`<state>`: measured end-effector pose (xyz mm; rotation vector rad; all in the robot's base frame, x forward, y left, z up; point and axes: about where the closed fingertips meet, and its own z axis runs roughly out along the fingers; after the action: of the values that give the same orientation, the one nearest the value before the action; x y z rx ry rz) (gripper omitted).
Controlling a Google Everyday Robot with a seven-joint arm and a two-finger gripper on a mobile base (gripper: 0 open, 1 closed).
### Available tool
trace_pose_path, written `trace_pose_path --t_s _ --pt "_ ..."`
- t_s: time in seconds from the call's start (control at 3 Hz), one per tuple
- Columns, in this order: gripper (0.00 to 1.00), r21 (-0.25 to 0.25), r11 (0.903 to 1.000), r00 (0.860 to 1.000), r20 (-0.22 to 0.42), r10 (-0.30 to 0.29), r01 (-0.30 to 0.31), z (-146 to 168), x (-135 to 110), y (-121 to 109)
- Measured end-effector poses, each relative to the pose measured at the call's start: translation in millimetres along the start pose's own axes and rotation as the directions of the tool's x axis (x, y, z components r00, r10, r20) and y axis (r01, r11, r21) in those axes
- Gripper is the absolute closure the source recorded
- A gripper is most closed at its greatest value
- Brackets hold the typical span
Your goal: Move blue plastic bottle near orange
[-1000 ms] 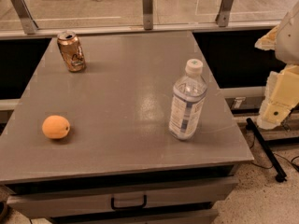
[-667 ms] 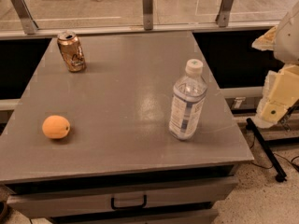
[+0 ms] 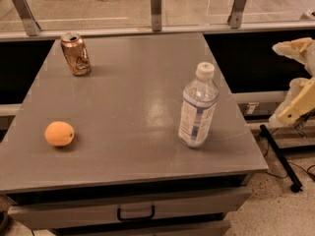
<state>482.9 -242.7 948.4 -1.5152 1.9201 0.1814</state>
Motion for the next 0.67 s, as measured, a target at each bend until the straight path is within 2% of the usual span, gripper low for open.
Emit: trace_pose_path --t_s 0.33,0.67 --pt "0.0 -0.044 0.9989 0.961 0.277 0.024 -0.012 11.1 -3.5 -0.7" --pt "0.0 -0.13 0.9914 0.854 0.513 0.084 -0.019 9.2 -27.3 7.6"
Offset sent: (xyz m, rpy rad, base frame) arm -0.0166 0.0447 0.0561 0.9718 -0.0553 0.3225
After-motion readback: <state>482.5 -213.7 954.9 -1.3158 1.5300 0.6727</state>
